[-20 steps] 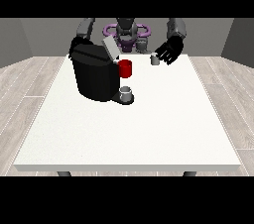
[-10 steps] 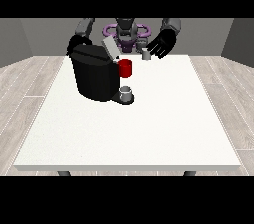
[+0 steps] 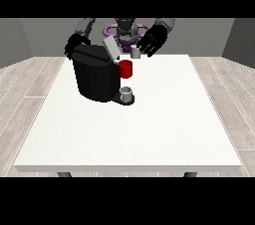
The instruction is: Insert the coffee pod into the coffee machine and close the lid
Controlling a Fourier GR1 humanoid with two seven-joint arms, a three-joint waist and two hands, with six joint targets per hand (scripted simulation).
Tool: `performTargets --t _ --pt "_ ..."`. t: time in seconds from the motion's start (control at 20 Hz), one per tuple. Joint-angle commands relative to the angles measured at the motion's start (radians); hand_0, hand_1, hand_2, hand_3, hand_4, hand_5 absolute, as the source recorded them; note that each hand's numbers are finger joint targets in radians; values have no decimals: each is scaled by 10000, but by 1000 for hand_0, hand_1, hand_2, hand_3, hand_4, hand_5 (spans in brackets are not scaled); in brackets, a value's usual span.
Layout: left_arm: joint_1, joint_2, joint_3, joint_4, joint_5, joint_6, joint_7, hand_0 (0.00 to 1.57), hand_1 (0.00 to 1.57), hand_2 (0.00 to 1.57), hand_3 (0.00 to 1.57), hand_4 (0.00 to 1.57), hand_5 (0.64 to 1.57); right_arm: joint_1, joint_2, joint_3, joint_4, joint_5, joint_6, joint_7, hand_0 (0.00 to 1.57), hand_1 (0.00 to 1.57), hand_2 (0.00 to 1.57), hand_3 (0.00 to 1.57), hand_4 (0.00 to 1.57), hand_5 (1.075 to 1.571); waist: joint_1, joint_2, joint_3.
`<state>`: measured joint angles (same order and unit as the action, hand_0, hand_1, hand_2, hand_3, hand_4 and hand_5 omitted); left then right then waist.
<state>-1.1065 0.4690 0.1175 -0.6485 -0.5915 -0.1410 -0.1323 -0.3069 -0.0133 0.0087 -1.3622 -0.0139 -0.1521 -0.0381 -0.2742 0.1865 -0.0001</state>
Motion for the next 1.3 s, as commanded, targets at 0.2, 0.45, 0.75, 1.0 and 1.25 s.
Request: performTargets --t 0.2,0.45,0.75,1.0,1.25 --pt "-837 -60 5 -62 -163 -39 259 1265 1265 1297 1236 485 1571 -804 -391 -431 116 -12 -14 96 0 0 0 0 548 1571 -30 580 4" --pt "-542 212 48 247 -272 -166 35 1292 1292 1315 1222 498 1571 -493 -309 -455 -307 -61 -157 197 0 0 0 0 526 1571 -109 549 3" --pt "-448 115 190 406 -258 64 -146 1229 1229 1283 1207 511 1571 -25 -227 -281 -627 -121 12 100 0 0 0 0 514 1571 -459 585 1" --pt "-361 -350 -10 317 -393 132 -96 1179 1179 1253 1183 493 1571 -4 -164 -469 -386 -172 -163 66 0 0 0 0 498 1571 -222 524 1" --pt "-916 27 82 387 -499 16 -125 1190 1190 1269 1201 515 1571 -310 -91 -401 -354 -45 -208 -438 0 0 0 0 513 1571 -302 1133 2"
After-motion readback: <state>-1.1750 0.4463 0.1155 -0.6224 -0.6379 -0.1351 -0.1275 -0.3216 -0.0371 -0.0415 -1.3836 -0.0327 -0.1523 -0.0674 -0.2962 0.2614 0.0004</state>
